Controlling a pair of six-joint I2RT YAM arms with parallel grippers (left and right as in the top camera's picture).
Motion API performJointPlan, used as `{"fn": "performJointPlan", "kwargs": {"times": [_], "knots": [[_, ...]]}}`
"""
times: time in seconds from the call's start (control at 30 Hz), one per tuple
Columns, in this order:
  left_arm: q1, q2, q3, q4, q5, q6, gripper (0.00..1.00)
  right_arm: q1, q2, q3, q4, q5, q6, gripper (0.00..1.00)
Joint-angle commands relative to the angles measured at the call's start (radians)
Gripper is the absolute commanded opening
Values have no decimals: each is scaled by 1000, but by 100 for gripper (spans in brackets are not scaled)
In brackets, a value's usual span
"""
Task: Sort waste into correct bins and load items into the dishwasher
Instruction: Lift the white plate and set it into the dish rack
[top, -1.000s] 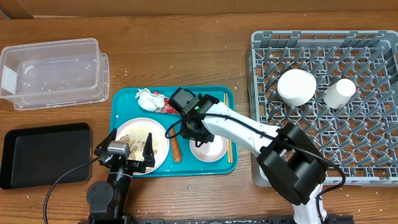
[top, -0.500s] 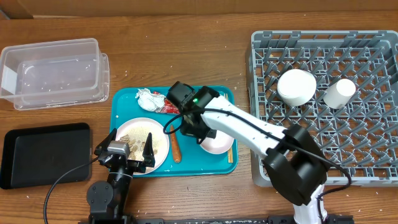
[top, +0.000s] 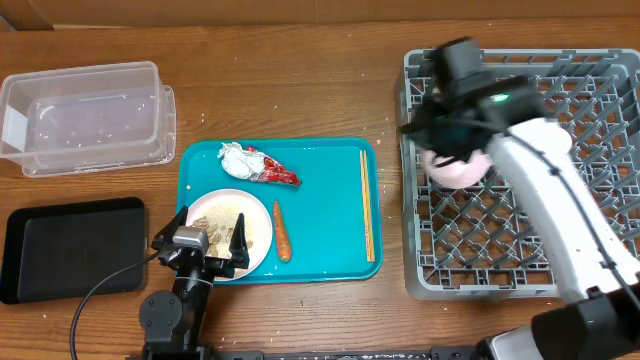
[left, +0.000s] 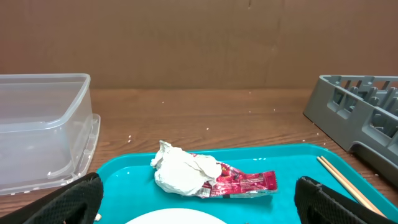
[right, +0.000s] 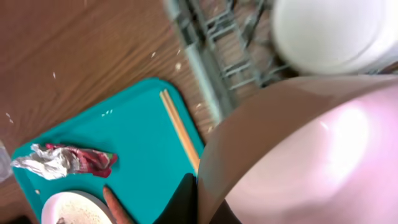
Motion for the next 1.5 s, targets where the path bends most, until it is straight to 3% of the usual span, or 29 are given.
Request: {"fn": "performJointPlan", "kwargs": {"times": [0.0, 0.17, 0.3, 0.57, 0.73, 1.0, 1.27, 1.47], "knots": [[-6, -11, -4, -2, -9, 23, 100, -121, -11, 3, 6, -151, -197, 4], [-6, -11, -4, -2, -9, 23, 100, -342, -11, -61, 22, -337, -275, 4], [-6, -11, -4, -2, -9, 23, 100, -508, -11, -104, 10, -633, -486, 4], [-6, -11, -4, -2, -9, 23, 100, -671, -11, -145, -139, -1035, -853, 4], [-6, -11, -4, -2, -9, 23, 100, -708, -11, -250, -229, -1077, -1029, 4], [-6, -11, -4, -2, -9, 23, 100, -777, -11, -534, -31, -1207, -1034, 4], [-6, -11, -4, -2, -9, 23, 100, -863, -11, -580, 0, -1196, -1023, 4], [-6, -11, -4, -2, -9, 23, 100, -912, -11, -572, -37, -1156, -1022, 22]]}}
